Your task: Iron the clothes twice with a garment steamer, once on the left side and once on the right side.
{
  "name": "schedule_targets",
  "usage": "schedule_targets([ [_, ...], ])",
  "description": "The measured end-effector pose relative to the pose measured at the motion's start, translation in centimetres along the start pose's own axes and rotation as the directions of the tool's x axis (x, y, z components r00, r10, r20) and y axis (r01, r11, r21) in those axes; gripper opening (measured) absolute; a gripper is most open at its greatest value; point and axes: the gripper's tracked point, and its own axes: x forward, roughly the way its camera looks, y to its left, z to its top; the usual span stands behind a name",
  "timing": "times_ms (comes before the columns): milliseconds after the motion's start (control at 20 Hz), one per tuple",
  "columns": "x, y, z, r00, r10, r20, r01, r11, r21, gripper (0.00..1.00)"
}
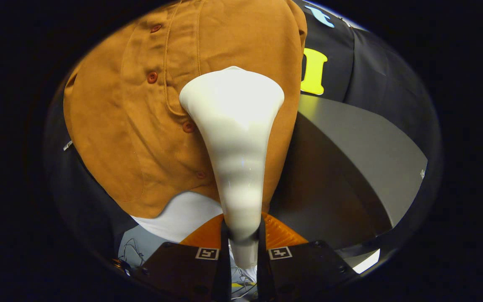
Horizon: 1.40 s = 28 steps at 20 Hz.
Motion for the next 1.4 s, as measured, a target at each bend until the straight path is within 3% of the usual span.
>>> schedule_targets([
  [300, -1.2, -1.0, -1.7, 1.0, -0.012, 0.003, 0.012, 1.0, 0.018, 0.28],
  [450, -3.0, -1.4, -1.0, 0.998, -0.011, 0.064, 0.01, 1.0, 0.024, 0.28],
  [800, -12.2, 0.5, 7.5, 0.95, 0.043, 0.309, -0.052, 0.998, 0.021, 0.28],
  [1200, -17.9, 10.1, 17.2, 0.868, 0.134, 0.478, -0.131, 0.991, -0.041, 0.28],
  [1400, -18.3, 15.5, 19.2, 0.852, 0.166, 0.497, -0.153, 0.986, -0.067, 0.28],
])
